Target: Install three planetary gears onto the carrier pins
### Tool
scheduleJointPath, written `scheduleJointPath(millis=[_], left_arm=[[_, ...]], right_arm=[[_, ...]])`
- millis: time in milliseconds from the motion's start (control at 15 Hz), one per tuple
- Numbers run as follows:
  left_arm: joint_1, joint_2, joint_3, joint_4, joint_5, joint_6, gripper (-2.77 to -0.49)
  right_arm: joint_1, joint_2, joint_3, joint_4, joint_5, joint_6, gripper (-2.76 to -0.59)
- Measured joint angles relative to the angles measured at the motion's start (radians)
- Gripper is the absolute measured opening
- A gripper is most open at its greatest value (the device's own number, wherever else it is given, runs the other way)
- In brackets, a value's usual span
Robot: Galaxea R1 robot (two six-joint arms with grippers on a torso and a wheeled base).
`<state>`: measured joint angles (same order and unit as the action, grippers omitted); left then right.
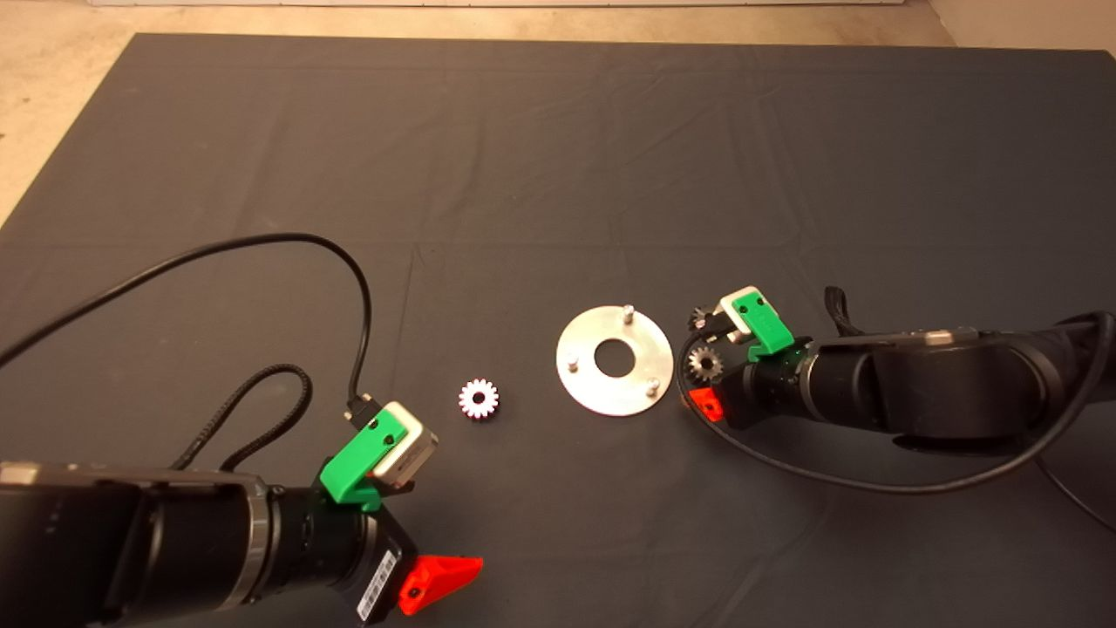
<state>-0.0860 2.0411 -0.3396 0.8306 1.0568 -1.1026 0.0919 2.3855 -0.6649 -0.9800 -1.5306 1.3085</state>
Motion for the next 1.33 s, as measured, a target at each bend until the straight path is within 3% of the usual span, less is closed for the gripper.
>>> scheduleJointPath(millis=[333,667,800,933,1200,1333], left_arm=[[0.0,-0.008,0.0,0.0,-0.001,0.0,-0.64],[0.0,-0.008,0.0,0.0,-0.001,0.0,-0.64],[0.0,-0.008,0.0,0.0,-0.001,0.0,-0.64],[0.0,-0.008,0.0,0.0,-0.001,0.0,-0.64],[0.0,-0.008,0.0,0.0,-0.001,0.0,-0.64],[0.0,-0.008,0.0,0.0,-0.002,0.0,-0.64]], right_arm=[[-0.013,0.0,-0.015,0.0,0.0,-0.003,-0.83],[-0.016,0.001,-0.046,-0.001,0.0,-0.003,-1.11],[-0.018,0.003,-0.052,-0.002,0.0,-0.004,-1.11],[-0.018,0.004,-0.056,-0.002,0.0,-0.004,-1.27],[-0.018,0.014,-0.059,-0.003,-0.001,-0.004,-1.27],[-0.018,0.022,-0.059,-0.003,0.0,-0.003,-1.42]])
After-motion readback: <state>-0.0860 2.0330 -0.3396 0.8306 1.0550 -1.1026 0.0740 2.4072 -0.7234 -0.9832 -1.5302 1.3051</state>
